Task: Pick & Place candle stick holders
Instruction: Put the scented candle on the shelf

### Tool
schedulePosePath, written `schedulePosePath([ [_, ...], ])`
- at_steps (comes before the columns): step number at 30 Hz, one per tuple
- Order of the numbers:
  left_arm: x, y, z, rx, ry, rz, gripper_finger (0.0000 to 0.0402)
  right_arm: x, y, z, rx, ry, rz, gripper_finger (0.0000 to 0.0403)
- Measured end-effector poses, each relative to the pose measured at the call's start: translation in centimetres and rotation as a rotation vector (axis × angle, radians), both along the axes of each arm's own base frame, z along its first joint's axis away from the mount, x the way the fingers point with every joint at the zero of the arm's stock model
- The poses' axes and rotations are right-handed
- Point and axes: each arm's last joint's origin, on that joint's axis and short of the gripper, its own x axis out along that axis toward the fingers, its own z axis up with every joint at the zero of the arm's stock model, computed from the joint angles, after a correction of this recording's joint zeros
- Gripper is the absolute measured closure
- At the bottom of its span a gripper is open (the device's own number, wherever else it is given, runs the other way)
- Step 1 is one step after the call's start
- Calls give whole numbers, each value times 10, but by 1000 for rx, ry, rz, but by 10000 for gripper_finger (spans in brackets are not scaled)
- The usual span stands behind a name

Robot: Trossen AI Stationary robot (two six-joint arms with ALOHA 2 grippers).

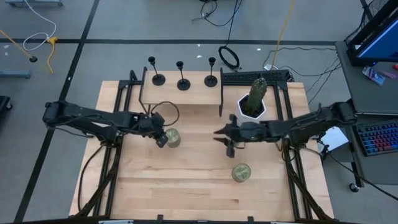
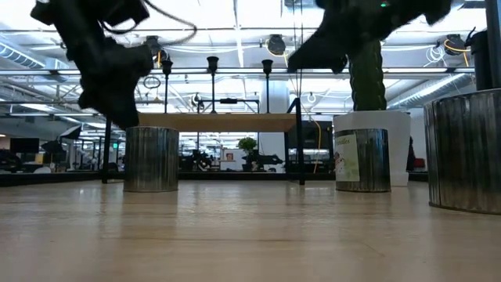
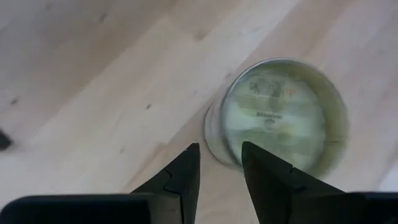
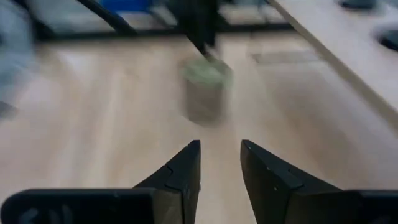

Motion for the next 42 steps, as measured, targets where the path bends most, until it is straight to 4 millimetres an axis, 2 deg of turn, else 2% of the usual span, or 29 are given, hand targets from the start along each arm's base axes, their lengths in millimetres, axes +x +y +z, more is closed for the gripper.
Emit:
schedulePosePath([
  [4, 8, 0, -10, -1, 33, 5, 280, -17, 1, -15, 88, -179, 124, 298],
  [8, 15, 0, -18, 4, 52, 0, 280, -32, -1, -27, 119, -287, 131, 298],
  [11, 16, 0, -20, 3, 64, 3, 283, -39, -2, -34, 121, -304, 130, 298],
  [22, 12, -2, -9, -68, -11, -29, 388, -41, -2, -36, 121, -304, 130, 298],
  [28, 10, -2, 2, -75, -83, -34, 394, -41, -2, -35, 121, -307, 130, 298],
  [32, 13, -2, 28, -56, -149, -38, 395, -40, -2, -34, 119, -324, 131, 298],
  [38, 15, 3, 93, 132, -148, -71, 396, -40, -2, -34, 119, -324, 131, 298],
  [42, 6, 16, 130, 235, -107, 59, 397, -40, -2, -34, 119, -319, 131, 298],
])
